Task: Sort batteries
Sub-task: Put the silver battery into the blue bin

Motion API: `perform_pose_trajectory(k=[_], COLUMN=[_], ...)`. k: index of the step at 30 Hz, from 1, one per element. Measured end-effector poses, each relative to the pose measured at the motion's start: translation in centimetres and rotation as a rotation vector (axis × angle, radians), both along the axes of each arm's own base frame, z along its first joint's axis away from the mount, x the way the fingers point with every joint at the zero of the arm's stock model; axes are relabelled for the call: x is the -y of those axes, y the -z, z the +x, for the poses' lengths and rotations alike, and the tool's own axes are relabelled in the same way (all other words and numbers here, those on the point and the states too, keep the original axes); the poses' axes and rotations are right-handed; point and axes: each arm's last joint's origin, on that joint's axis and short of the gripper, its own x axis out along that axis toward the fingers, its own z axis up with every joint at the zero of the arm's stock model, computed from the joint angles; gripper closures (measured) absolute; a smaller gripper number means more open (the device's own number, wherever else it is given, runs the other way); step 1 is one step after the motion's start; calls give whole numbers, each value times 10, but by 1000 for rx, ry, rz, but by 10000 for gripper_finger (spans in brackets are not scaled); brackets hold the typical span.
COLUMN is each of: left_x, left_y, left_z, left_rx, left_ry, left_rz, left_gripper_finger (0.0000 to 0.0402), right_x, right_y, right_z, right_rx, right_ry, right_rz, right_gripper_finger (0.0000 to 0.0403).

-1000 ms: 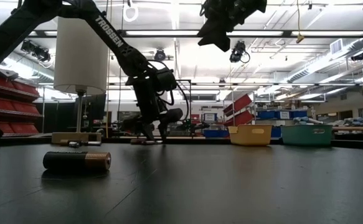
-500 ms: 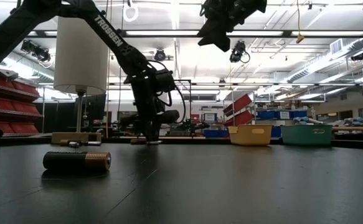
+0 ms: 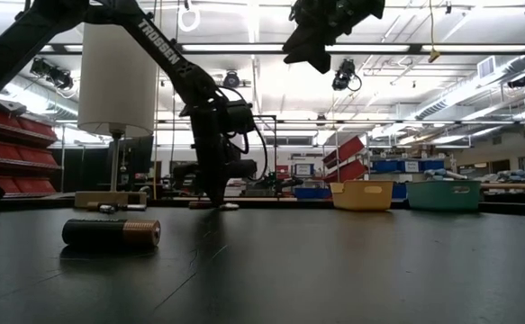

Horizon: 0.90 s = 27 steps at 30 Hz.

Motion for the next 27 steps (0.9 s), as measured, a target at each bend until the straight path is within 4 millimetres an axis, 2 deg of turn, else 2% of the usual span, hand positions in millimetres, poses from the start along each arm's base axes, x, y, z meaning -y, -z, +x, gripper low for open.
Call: perform_pose_trajectory(k=[6, 10, 13, 17, 21, 27], left_x=[4, 7, 6, -5, -23, -40], left_y=[-18, -48, -74, -93, -92, -65], left_z=[7, 12, 15, 18, 16, 14], left_rx=[-47, -73, -71, -35, 97, 151], left_ry=[53, 120, 152, 112, 18, -128], left_rz=[-61, -53, 27, 122, 95, -32], left_gripper_finger=[386, 368, 365, 356, 312, 209], right_x=[0, 0, 1, 1, 0, -1], right_y=[-1, -4, -6, -7, -7, -7], right_z=[-1, -3, -5, -5, -4, -3], right_rx=[0, 12, 22, 31, 31, 33], right_ry=[5, 10, 15, 16, 11, 10], right_rz=[8, 0, -3, -8, -8, -6], right_gripper_finger=[247, 247, 247, 247, 247, 247])
